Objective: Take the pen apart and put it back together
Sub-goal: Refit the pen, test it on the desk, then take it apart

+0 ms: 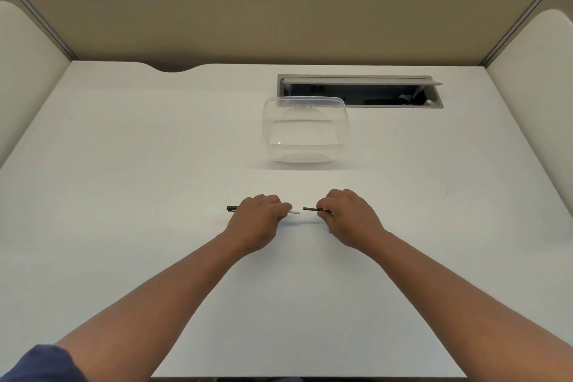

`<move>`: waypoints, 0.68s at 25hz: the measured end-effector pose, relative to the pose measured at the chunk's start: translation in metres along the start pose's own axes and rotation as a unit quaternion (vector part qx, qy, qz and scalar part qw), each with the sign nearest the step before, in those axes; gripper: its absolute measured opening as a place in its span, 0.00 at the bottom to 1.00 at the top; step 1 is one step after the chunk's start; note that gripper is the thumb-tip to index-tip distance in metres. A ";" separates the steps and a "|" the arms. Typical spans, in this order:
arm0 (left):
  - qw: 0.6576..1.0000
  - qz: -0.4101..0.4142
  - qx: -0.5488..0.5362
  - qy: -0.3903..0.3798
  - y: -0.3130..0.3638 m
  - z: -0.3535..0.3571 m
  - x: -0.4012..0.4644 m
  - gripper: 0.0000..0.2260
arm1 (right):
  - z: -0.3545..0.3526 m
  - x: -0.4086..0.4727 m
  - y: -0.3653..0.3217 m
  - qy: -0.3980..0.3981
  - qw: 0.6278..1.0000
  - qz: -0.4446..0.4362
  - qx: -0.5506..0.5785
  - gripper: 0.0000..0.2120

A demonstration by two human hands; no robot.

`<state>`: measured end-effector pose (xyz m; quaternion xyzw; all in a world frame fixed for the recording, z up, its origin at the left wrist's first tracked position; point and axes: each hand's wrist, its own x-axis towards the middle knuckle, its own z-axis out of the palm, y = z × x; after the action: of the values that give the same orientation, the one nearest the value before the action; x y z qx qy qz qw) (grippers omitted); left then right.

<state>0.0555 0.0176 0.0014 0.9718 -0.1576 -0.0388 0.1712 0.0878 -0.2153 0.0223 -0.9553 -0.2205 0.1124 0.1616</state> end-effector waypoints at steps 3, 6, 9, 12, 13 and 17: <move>1.000 -0.012 0.001 -0.021 -0.003 0.001 0.002 0.13 | -0.007 0.011 0.000 0.009 1.000 -0.005 -0.006 0.10; 0.999 -0.008 0.010 -0.038 -0.007 0.004 0.006 0.19 | -0.021 0.029 -0.002 0.036 0.999 -0.018 -0.001 0.09; 0.999 0.001 0.002 -0.032 -0.010 0.006 0.011 0.23 | -0.038 0.054 -0.004 0.065 0.998 -0.026 -0.003 0.08; 1.000 0.002 0.001 -0.029 -0.014 0.009 0.018 0.24 | -0.052 0.080 -0.004 0.086 0.996 -0.032 -0.013 0.09; 1.000 0.003 -0.002 -0.027 -0.016 0.011 0.020 0.24 | -0.056 0.089 -0.003 0.089 0.995 -0.032 -0.014 0.09; 1.000 0.011 -0.023 -0.012 -0.025 0.014 0.032 0.25 | -0.066 0.130 -0.001 0.065 0.997 -0.016 -0.029 0.09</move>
<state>0.0916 0.0247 -0.0212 0.9651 -0.1698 -0.0525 0.1922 0.2205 -0.1722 0.0652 -0.9612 -0.2280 0.0413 0.1500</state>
